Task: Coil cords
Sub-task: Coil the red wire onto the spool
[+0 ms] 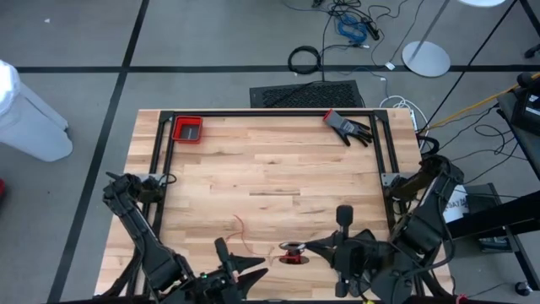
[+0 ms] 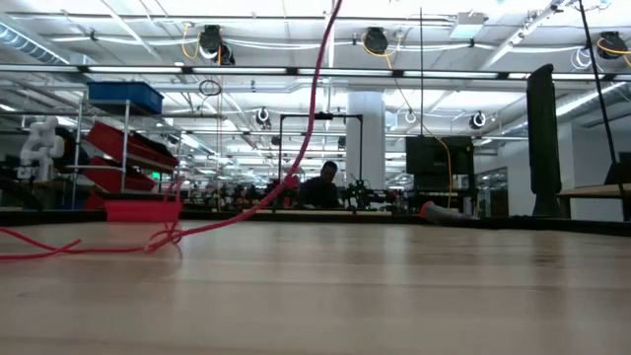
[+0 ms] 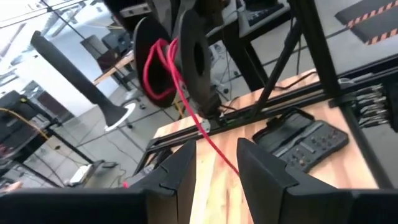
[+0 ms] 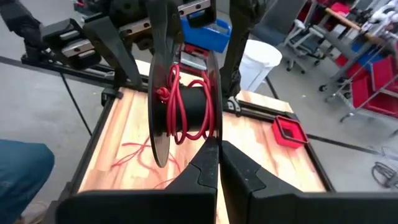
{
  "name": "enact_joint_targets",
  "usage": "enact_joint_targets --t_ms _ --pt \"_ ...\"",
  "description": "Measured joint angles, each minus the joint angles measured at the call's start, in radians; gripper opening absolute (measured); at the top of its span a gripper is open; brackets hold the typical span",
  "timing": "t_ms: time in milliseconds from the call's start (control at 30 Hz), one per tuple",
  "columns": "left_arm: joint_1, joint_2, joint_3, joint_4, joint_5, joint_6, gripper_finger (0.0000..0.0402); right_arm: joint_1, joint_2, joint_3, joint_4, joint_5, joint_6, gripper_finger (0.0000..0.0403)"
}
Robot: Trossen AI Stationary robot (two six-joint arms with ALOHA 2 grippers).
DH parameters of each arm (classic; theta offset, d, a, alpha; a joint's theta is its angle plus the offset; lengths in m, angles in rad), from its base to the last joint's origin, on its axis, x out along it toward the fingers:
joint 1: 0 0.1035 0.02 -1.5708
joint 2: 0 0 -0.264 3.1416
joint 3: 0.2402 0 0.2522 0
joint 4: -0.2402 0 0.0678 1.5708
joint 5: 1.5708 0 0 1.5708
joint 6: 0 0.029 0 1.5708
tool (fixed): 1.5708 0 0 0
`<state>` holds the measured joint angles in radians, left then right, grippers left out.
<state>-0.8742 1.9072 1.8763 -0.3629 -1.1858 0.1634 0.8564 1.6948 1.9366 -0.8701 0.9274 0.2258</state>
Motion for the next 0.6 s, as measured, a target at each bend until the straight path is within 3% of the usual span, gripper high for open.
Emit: enact_joint_targets --t_ms 233,433,600 --pt "0.002 0.001 0.000 0.048 0.010 0.012 0.0123 -0.021 0.000 0.000 -0.042 -0.014 0.044 0.0000" --pt "-0.008 0.001 0.000 0.157 0.116 0.080 0.0123 -0.026 0.001 0.000 -0.066 -0.018 0.069 0.0000" --pt "0.010 0.001 -0.011 0.159 0.105 0.080 0.0123 -0.026 0.001 0.000 -0.064 -0.018 0.069 0.0000"
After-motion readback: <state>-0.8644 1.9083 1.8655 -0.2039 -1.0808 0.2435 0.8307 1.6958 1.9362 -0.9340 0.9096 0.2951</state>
